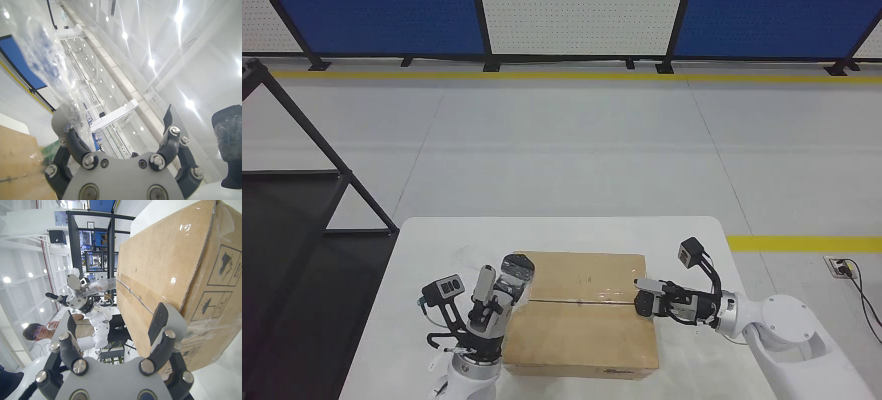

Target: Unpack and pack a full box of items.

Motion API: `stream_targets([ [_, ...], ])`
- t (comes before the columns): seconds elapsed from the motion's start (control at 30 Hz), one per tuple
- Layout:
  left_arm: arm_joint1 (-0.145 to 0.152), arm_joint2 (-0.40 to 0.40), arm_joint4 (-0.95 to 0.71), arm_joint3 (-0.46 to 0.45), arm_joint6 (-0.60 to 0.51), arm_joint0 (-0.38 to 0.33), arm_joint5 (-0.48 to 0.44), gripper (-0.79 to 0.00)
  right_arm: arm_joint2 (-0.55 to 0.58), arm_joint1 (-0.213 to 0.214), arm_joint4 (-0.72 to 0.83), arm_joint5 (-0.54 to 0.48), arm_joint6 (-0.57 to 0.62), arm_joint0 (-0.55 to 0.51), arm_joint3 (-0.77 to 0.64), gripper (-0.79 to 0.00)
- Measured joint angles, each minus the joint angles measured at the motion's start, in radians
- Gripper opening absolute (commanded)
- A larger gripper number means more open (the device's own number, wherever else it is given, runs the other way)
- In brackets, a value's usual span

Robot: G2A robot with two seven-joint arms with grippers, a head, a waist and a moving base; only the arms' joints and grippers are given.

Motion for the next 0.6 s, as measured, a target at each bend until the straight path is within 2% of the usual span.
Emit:
stream_targets([
  [0.6,-0.03,0.038,0.081,-0.02,0.021,-0.026,0.037,0.0,0.0,0.0,0.0,0.0,0.0,0.0,0.0,0.0],
])
